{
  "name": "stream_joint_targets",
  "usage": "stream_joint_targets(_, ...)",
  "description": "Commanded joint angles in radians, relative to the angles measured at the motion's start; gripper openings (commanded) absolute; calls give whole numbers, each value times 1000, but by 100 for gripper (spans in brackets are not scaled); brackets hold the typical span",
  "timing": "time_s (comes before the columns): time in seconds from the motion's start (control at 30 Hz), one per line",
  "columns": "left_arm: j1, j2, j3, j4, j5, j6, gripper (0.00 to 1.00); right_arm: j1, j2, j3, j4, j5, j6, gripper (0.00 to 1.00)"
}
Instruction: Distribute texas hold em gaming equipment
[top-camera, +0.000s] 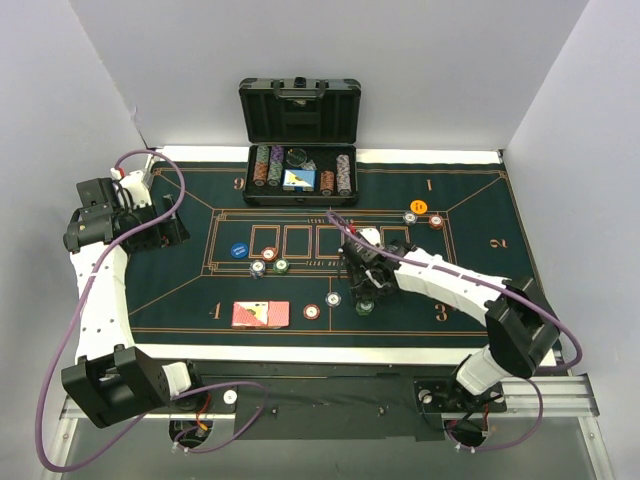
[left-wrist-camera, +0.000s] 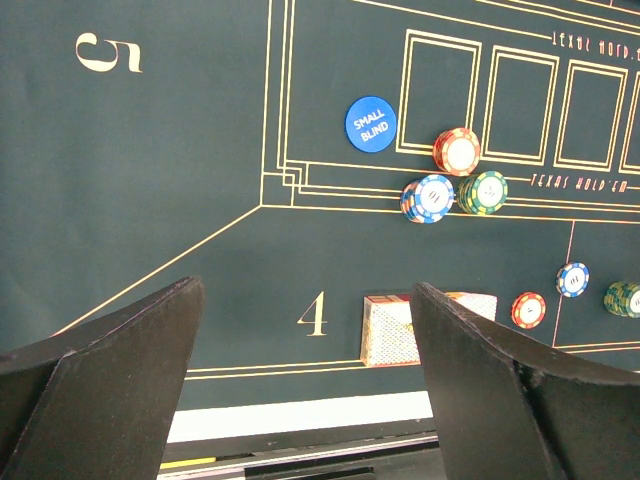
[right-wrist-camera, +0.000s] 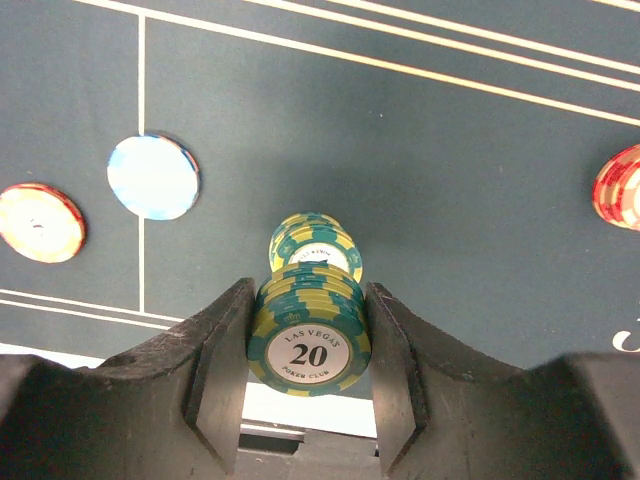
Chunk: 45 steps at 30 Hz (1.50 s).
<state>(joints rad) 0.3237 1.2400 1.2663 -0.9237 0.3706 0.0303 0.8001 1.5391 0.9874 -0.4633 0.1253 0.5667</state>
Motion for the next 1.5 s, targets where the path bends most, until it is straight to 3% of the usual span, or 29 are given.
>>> stream_joint_targets(0.0, 6, -8, 21, 22, 1, 5, 96, -25, -50, 76, -75, 7, -22, 37)
stream_joint_targets(0.2, 8, -7, 21, 23, 1, 6, 96, -182, 1, 169, -81, 23, -45, 37)
stream_joint_targets(0.47, 6, 1, 19, 23, -1, 13, 96, -458, 219, 380, -46, 79, -7, 36)
stream_joint_targets(0.7, 8, 18, 28, 26, -1, 19, 96, -611, 398, 519, -46, 88, 41, 35)
stream_joint_targets(1.13, 6, 61, 34, 45, 4, 6, 96, -656, 549, 588, -29, 59, 45, 34)
stream_joint_targets(1.23, 6, 62, 39, 42, 2, 8, 96, -656, 552, 586, -28, 56, 51, 42)
stream_joint_targets(1.33, 8, 56, 38, 42, 5, 8, 96, -654, 533, 576, -23, 54, 50, 56)
stream_joint_targets(1.47, 8, 49, 35, 39, 7, 6, 96, -630, 454, 522, -12, 59, 53, 63)
